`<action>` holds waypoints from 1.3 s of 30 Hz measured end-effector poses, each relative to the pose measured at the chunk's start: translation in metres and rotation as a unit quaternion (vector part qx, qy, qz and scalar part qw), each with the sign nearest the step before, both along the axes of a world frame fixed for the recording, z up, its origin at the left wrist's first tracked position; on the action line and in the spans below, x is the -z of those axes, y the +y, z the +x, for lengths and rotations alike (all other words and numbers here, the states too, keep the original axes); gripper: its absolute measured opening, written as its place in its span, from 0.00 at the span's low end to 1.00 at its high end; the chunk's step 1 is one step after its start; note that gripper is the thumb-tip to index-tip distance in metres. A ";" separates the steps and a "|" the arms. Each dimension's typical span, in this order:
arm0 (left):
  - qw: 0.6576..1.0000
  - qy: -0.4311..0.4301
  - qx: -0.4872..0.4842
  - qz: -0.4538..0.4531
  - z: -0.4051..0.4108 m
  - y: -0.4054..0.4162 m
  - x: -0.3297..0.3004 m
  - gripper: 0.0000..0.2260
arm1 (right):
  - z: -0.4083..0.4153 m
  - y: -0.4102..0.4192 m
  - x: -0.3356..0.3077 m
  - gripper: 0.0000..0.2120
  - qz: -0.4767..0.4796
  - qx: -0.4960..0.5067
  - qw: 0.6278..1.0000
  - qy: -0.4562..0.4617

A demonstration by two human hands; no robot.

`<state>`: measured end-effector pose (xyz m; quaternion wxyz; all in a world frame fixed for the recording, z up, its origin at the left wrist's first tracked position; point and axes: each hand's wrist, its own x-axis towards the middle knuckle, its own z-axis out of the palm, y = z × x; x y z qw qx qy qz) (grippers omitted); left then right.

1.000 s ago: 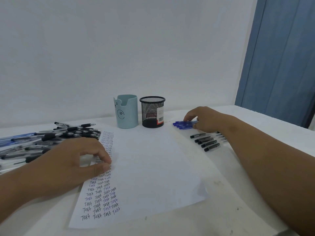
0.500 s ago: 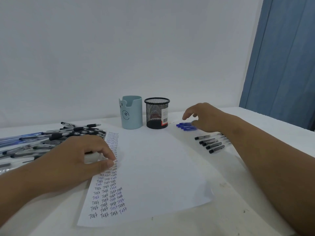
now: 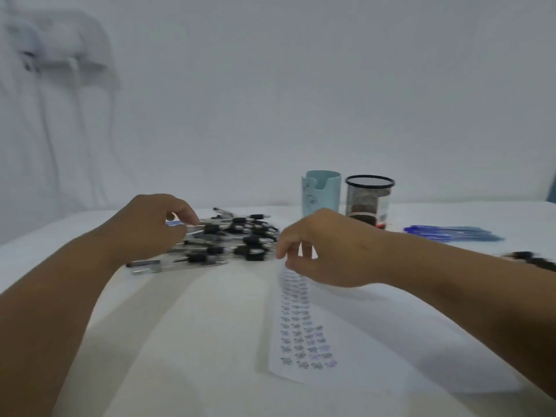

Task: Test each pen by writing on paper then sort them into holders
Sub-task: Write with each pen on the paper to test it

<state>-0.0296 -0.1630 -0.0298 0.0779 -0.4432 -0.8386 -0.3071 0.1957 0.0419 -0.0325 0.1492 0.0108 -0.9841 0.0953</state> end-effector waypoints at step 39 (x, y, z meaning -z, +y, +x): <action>0.976 -0.149 -0.142 0.071 -0.073 -0.036 0.035 0.06 | -0.020 -0.010 0.044 0.05 -0.014 -0.038 0.998 0.043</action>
